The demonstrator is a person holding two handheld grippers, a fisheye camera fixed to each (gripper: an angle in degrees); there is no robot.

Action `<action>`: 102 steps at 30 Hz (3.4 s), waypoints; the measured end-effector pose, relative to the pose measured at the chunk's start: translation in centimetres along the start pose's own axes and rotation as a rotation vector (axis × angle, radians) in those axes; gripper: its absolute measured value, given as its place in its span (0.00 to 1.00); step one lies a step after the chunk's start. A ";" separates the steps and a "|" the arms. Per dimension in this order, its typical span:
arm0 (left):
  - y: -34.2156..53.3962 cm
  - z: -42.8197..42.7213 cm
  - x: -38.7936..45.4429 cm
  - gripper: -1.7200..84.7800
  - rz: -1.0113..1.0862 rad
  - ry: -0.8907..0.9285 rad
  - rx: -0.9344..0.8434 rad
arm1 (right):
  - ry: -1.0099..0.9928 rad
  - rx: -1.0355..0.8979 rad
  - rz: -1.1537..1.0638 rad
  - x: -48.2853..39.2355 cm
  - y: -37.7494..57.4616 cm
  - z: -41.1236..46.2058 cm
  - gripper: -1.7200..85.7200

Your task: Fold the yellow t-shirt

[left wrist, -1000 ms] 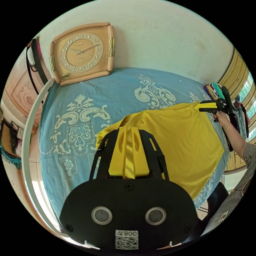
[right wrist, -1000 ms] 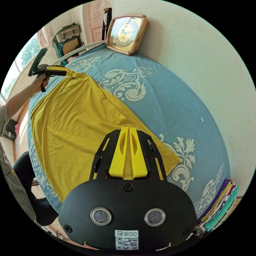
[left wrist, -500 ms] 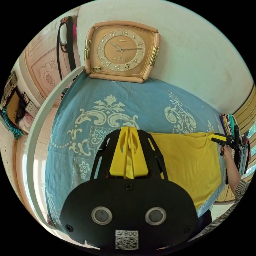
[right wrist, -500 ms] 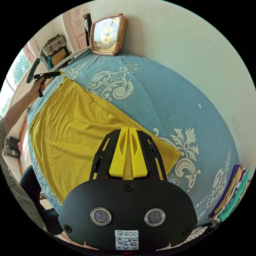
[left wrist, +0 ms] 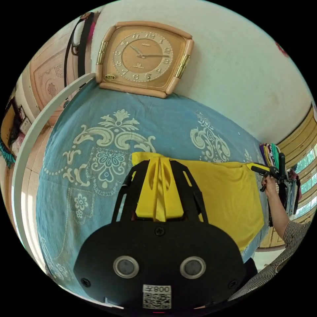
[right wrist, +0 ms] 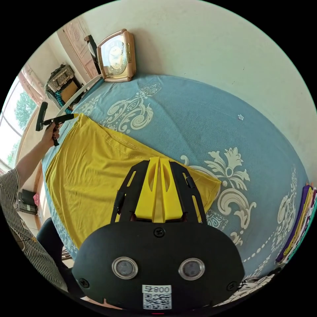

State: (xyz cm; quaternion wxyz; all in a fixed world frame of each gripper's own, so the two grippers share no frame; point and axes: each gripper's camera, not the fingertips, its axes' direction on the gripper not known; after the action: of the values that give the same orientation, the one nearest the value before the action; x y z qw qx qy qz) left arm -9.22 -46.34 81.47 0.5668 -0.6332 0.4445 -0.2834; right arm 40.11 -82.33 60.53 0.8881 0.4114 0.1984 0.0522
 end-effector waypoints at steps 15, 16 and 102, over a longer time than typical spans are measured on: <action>1.4 8.0 18.3 0.05 0.581 0.146 -0.173 | -0.051 0.011 -0.124 -3.7 0.5 3.0 0.08; 1.7 8.6 18.6 0.04 0.580 0.110 -0.193 | -0.043 0.005 -0.122 -3.9 0.5 3.3 0.08; 49.6 -26.5 -16.8 0.06 -0.312 0.232 -0.219 | -0.410 -0.024 0.454 5.4 52.6 7.3 0.04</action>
State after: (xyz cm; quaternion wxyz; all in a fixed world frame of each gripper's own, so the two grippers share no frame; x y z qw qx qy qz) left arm -51.56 -41.94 41.01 0.3893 -0.7150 0.4316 -0.3886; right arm 51.63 -51.69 102.65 0.8800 0.4367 -0.0827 0.1675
